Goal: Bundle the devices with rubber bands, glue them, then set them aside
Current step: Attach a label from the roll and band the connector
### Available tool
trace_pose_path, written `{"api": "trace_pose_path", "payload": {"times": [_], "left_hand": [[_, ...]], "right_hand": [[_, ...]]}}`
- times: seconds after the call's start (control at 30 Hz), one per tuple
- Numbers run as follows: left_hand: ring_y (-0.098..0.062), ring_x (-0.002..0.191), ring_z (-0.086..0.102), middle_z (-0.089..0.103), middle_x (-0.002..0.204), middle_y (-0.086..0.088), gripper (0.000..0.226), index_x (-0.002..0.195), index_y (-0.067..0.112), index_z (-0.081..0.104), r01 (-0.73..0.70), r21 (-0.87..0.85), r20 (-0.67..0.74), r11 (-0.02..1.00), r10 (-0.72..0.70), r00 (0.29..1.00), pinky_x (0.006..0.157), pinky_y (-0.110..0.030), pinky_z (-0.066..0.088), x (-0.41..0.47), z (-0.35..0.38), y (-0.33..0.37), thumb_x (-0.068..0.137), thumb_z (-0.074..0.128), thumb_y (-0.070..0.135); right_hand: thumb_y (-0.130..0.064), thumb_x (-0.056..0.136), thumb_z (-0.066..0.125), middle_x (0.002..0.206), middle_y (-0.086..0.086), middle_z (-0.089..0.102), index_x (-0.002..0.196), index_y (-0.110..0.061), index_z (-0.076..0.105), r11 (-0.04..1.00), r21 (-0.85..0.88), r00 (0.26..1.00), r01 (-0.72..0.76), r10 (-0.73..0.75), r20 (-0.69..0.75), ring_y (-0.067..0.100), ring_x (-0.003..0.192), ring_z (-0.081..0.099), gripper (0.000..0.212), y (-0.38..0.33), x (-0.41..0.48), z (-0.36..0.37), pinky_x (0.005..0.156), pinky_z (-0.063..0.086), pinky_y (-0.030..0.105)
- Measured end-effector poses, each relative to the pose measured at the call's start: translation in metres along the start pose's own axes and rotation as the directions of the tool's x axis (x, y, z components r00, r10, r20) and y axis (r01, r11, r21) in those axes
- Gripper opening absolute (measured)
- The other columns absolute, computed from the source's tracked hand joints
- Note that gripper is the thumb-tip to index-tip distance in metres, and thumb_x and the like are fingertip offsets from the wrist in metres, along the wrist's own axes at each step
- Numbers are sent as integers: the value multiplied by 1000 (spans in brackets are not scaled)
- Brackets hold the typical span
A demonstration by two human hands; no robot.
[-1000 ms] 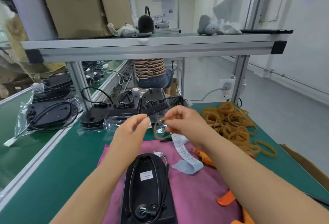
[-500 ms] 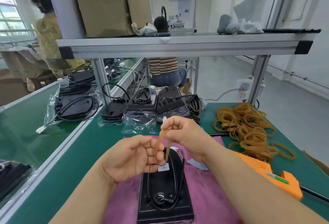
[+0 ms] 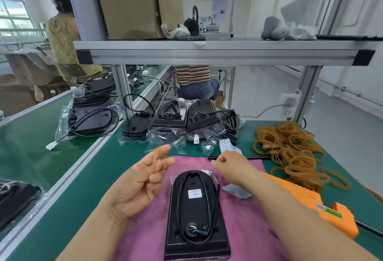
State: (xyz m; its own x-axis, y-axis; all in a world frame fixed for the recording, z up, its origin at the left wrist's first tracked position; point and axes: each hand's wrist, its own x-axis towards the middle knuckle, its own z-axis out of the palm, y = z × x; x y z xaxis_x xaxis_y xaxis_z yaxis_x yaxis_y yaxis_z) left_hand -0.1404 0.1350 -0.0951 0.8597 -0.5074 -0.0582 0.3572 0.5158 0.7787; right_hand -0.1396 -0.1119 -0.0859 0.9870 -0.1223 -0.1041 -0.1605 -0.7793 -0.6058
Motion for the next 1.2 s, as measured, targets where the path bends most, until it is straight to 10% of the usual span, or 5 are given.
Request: {"api": "trace_pose_path", "payload": {"times": [0.17,0.3,0.67,0.83,1.2], "left_hand": [[-1,39,45,75,80,-7,38,109,9,66,131,400,-367,907,27,930,33,-10,34,6,-13,-4,87,59,39],[-11,58,70,77,91,-13,34,99,8,67,218,644,-469,733,154,870,50,-20,53,7,-23,-2,94,59,41],[-16,91,64,69,98,1,101,129,6,58,58,720,-17,692,-67,998,87,-33,51,-14,5,18,58,75,76],[-4,133,50,51,146,17,116,144,33,43,-86,743,140,664,-29,990,106,-40,46,-14,41,47,45,77,81],[22,120,45,42,129,52,113,148,57,20,-185,916,147,356,133,980,99,-10,40,-8,58,36,54,83,47]], "right_hand": [[-70,78,61,87,4,54,86,-16,55,991,21,972,-132,125,197,23,75,55,55,-2,4,17,65,45,27],[-43,67,88,62,-4,61,70,-16,55,943,271,945,-196,108,308,9,52,59,42,-9,9,19,53,50,21],[-8,55,90,124,4,60,126,-23,55,746,666,967,-14,-159,198,19,117,60,81,-32,-26,-15,103,49,42],[-19,57,89,103,-3,64,108,-40,54,811,493,940,316,-339,-44,12,88,67,66,-53,-53,-38,79,59,28],[-23,63,87,98,-3,59,98,-36,46,880,279,923,384,-371,-100,7,75,58,55,-50,-67,-41,61,50,20]]}}
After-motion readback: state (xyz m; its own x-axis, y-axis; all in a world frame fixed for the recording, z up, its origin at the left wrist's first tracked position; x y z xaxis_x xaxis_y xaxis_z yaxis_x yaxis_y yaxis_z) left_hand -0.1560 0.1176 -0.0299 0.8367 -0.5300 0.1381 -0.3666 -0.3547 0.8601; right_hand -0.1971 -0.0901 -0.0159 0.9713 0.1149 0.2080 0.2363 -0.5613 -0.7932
